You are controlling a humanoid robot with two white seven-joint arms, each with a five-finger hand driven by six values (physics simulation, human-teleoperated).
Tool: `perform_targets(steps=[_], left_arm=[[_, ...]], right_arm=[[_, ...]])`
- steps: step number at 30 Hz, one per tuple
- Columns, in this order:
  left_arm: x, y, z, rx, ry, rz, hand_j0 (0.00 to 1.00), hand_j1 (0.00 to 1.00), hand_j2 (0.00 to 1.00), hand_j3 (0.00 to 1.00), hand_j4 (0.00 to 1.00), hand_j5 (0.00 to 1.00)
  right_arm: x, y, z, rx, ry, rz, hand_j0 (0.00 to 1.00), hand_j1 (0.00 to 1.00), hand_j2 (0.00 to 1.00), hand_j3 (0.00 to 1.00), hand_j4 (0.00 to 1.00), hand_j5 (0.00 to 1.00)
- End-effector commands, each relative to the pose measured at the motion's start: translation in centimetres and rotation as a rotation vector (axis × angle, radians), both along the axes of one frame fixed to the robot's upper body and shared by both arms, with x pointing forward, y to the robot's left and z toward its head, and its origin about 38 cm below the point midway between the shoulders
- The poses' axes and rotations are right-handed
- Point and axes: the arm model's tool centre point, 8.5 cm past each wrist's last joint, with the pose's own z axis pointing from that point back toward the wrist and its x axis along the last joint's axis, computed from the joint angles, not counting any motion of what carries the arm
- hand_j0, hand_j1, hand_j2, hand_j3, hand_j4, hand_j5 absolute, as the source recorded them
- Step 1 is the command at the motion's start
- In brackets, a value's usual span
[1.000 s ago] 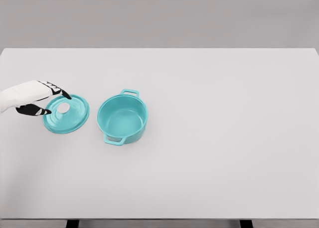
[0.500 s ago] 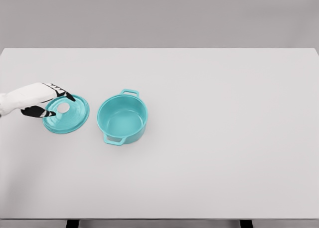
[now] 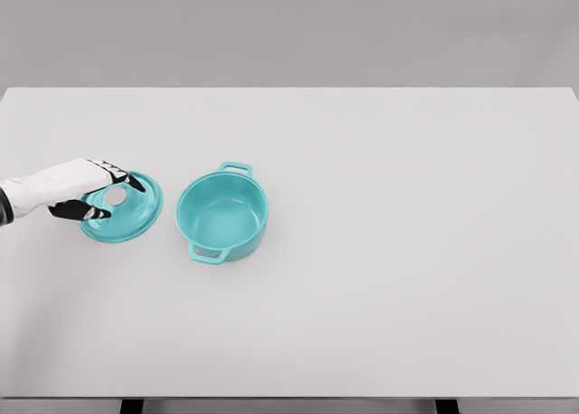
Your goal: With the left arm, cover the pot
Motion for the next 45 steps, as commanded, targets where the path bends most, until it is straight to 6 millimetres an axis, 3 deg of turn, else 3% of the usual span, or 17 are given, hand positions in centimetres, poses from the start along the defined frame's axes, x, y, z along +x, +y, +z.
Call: perform_targets(steps=[1, 13, 26, 35, 45], left_arm=[[0.0, 0.1, 0.0, -0.004, 0.001, 0.003, 0.74, 0.74, 0.74, 0.74, 0.74, 0.74], [-0.1, 0.0, -0.1, -0.005, 0.002, 0.001, 0.60, 0.60, 0.60, 0.60, 0.60, 0.60], [-0.1, 0.0, 0.4, -0.005, -0.006, -0.003, 0.60, 0.60, 0.60, 0.60, 0.60, 0.60], [-0.1, 0.1, 0.5, -0.009, -0.008, -0.003, 0.54, 0.54, 0.54, 0.54, 0.54, 0.54], [-0.3, 0.2, 2.1, 0.000, -0.035, -0.022, 0.52, 0.52, 0.52, 0.52, 0.52, 0.52]], right_arm=[[0.0, 0.0, 0.0, 0.000, 0.000, 0.000, 1.00, 1.00, 1.00, 1.00, 1.00, 1.00], [0.0, 0.0, 0.0, 0.000, 0.000, 0.000, 1.00, 1.00, 1.00, 1.00, 1.00, 1.00], [0.0, 0.0, 0.0, 0.000, 0.000, 0.000, 1.00, 1.00, 1.00, 1.00, 1.00, 1.00], [0.0, 0.0, 0.0, 0.000, 0.000, -0.001, 1.00, 1.00, 1.00, 1.00, 1.00, 1.00], [0.0, 0.0, 0.0, 0.000, 0.000, 0.000, 1.00, 1.00, 1.00, 1.00, 1.00, 1.00]])
